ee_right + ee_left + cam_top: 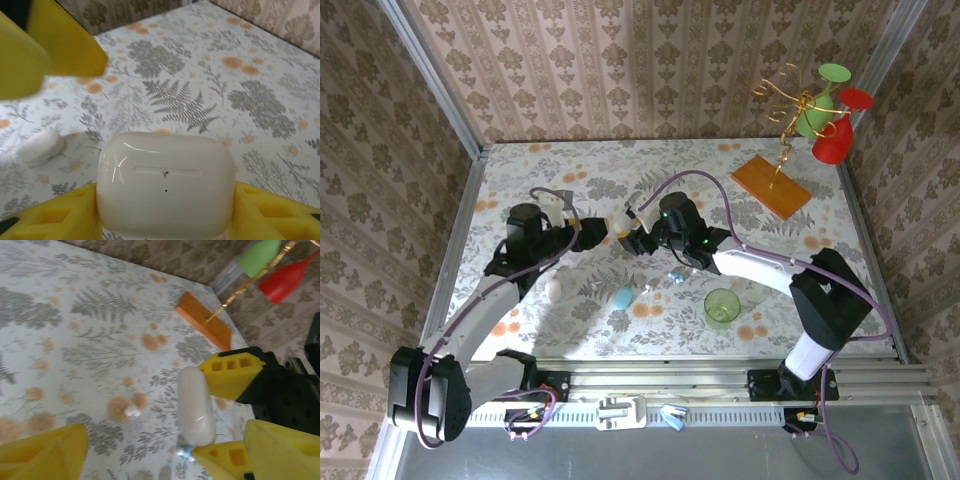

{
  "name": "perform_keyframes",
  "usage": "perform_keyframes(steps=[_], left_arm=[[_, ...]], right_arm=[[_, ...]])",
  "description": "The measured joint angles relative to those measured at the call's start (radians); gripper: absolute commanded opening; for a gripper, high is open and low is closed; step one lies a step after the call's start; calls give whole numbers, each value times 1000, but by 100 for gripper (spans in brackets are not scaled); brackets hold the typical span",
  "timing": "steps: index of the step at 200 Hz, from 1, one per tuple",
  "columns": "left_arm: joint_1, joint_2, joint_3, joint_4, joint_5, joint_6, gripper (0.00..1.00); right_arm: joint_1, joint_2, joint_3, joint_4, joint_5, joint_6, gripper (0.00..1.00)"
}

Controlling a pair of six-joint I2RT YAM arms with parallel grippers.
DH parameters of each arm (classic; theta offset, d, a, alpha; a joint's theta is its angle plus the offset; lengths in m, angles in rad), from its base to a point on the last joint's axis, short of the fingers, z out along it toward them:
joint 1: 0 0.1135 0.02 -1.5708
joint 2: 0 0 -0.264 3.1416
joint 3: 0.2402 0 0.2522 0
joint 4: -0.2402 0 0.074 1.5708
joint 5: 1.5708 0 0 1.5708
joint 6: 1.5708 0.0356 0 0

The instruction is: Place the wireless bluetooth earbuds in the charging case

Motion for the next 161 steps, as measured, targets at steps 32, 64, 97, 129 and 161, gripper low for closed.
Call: perform_keyframes(steps=[32, 64, 97, 129, 161], left_arm=[[-40, 46, 11, 87, 25, -64, 65], [-64, 90, 16, 128, 39, -110, 48], [-76, 113, 26, 146, 59, -140, 46], [-81, 113, 28, 147, 73, -153, 45], [-86, 113, 28, 148, 85, -169, 44]], right_arm=[[0, -25, -10, 29, -46, 0, 55], [0, -28, -11, 43, -72, 0, 55], [-2, -28, -12, 44, -75, 0, 55], [-5, -28, -17, 48, -64, 1, 54], [-8, -28, -18, 69, -39, 4, 54]])
